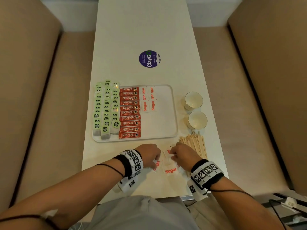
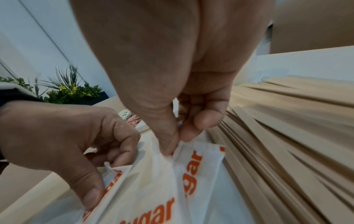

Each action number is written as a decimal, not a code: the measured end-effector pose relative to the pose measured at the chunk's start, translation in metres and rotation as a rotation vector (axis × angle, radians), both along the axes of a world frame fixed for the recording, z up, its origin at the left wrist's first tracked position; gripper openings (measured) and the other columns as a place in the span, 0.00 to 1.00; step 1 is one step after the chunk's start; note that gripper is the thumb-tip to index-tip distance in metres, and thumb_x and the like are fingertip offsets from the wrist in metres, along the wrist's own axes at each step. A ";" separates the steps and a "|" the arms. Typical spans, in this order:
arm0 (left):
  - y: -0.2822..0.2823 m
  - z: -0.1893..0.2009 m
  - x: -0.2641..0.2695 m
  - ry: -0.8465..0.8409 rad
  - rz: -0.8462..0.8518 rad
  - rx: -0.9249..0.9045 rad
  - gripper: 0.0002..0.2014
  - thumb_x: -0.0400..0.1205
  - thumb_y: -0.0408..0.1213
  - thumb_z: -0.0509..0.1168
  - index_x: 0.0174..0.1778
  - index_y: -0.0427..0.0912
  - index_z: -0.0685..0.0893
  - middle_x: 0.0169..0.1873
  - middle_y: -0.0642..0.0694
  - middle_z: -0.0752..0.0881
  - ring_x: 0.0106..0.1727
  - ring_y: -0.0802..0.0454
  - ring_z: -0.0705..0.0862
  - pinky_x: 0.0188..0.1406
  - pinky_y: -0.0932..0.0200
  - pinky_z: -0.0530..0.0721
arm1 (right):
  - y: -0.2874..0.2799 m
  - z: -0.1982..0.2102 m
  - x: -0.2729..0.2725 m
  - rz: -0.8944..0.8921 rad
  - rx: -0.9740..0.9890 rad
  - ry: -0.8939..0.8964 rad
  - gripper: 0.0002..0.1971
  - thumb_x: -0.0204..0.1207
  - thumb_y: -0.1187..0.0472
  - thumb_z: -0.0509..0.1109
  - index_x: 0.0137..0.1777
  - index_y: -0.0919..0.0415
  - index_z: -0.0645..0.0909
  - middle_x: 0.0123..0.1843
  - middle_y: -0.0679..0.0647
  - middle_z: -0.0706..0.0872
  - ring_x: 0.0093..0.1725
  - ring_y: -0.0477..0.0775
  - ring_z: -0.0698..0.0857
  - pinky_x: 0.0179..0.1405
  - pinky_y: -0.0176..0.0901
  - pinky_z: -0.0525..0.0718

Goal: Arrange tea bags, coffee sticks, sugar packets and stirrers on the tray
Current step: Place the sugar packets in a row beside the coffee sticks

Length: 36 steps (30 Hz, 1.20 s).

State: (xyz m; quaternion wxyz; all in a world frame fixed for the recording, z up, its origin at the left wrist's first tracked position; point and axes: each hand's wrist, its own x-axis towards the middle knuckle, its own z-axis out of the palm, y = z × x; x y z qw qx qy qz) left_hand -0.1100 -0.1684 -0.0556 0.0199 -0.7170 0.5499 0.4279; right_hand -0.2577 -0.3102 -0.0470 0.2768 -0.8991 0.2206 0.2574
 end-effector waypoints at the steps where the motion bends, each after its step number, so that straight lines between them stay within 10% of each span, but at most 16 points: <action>1: 0.001 0.000 0.003 0.005 0.023 -0.001 0.11 0.75 0.46 0.78 0.47 0.49 0.84 0.48 0.52 0.80 0.48 0.49 0.82 0.48 0.54 0.82 | -0.001 0.002 0.001 -0.005 0.011 -0.009 0.13 0.84 0.60 0.68 0.67 0.56 0.86 0.54 0.50 0.79 0.53 0.54 0.84 0.51 0.40 0.78; 7: 0.012 0.002 0.026 0.078 0.141 -0.044 0.09 0.75 0.42 0.76 0.35 0.52 0.81 0.36 0.58 0.81 0.39 0.55 0.81 0.39 0.60 0.79 | -0.006 0.020 0.013 -0.066 0.091 -0.022 0.11 0.84 0.58 0.65 0.61 0.52 0.86 0.53 0.50 0.89 0.52 0.52 0.87 0.53 0.48 0.86; 18: 0.009 0.036 0.064 0.281 0.571 -0.189 0.17 0.78 0.39 0.75 0.30 0.48 0.74 0.31 0.51 0.80 0.34 0.53 0.79 0.34 0.57 0.74 | 0.000 0.050 0.063 -0.184 0.272 -0.209 0.05 0.79 0.57 0.75 0.53 0.53 0.88 0.40 0.43 0.86 0.38 0.40 0.82 0.35 0.28 0.75; 25: 0.008 0.045 0.073 0.544 0.879 -0.156 0.05 0.84 0.29 0.64 0.50 0.44 0.79 0.54 0.36 0.86 0.56 0.39 0.90 0.53 0.43 0.92 | 0.006 0.049 0.094 -0.234 0.324 -0.267 0.04 0.78 0.56 0.76 0.51 0.52 0.87 0.43 0.45 0.89 0.44 0.47 0.88 0.49 0.46 0.87; 36: 0.024 0.040 0.085 0.545 0.932 -0.233 0.14 0.80 0.30 0.74 0.59 0.46 0.83 0.56 0.43 0.88 0.47 0.43 0.93 0.48 0.44 0.93 | 0.007 0.040 0.118 -0.249 0.345 -0.315 0.11 0.86 0.65 0.64 0.55 0.55 0.88 0.42 0.44 0.88 0.42 0.44 0.85 0.48 0.36 0.82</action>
